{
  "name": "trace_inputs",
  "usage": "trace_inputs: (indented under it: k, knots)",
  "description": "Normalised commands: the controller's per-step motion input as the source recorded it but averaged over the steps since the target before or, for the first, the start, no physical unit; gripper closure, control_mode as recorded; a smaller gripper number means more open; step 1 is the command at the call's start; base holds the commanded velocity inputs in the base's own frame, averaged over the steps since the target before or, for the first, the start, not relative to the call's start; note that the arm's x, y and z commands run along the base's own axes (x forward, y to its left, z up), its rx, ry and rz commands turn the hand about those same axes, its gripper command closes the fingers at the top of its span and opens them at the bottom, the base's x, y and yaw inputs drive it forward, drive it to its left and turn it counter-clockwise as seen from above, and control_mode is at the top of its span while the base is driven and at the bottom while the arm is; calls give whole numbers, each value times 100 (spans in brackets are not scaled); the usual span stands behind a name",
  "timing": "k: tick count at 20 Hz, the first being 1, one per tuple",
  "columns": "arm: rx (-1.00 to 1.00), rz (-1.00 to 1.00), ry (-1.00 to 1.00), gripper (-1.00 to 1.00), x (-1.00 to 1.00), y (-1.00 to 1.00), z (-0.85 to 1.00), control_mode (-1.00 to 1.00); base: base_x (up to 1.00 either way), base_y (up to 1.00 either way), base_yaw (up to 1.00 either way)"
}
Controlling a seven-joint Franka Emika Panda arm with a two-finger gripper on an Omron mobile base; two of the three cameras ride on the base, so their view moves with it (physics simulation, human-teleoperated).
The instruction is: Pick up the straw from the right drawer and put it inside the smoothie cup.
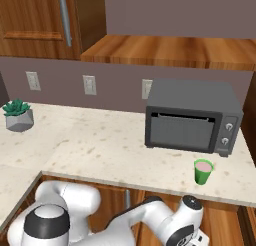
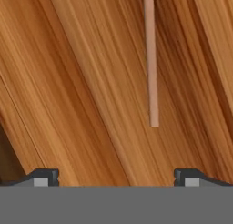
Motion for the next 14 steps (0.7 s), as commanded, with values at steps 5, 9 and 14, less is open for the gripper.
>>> trace_inputs:
  k: [5,9,14]
  knots:
    - [0,0,-2,-100,47,-21,-33,-100,0,0,0]
    - [0,0,0,-100,35,-29,-26,-100,0,0,0]
    - [0,0,0,-100,12,-48,-11,-100,0,0,0]
